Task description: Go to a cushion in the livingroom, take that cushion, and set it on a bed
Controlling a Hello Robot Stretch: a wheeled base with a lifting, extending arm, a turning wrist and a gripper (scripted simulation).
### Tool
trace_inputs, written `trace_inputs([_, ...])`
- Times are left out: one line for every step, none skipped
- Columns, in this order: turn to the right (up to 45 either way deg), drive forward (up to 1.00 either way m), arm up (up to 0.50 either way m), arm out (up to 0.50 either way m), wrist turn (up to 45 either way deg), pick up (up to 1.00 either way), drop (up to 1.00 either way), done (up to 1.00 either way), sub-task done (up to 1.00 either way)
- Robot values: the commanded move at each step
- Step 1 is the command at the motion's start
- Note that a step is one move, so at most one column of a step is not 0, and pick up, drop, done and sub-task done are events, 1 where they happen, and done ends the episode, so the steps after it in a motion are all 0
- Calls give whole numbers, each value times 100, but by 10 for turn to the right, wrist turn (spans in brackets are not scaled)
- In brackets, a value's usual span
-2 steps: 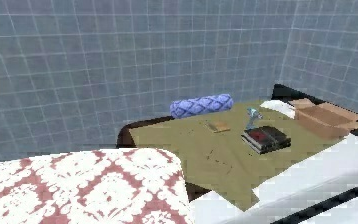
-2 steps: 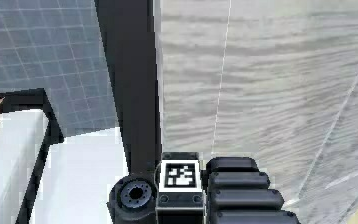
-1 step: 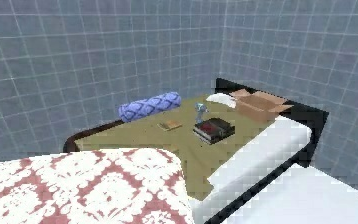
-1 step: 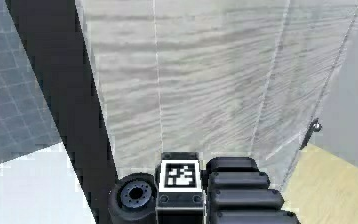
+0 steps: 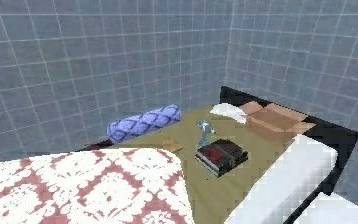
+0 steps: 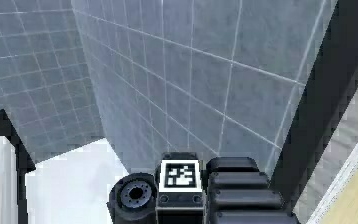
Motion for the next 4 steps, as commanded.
trace_inputs([450,0,0,0,0,0,0,0,0])
trace_inputs([60,0,0,0,0,0,0,0,0])
trace_inputs([0,90,0,0,0,0,0,0,0])
trace_inputs([-450,0,0,0,0,0,0,0,0])
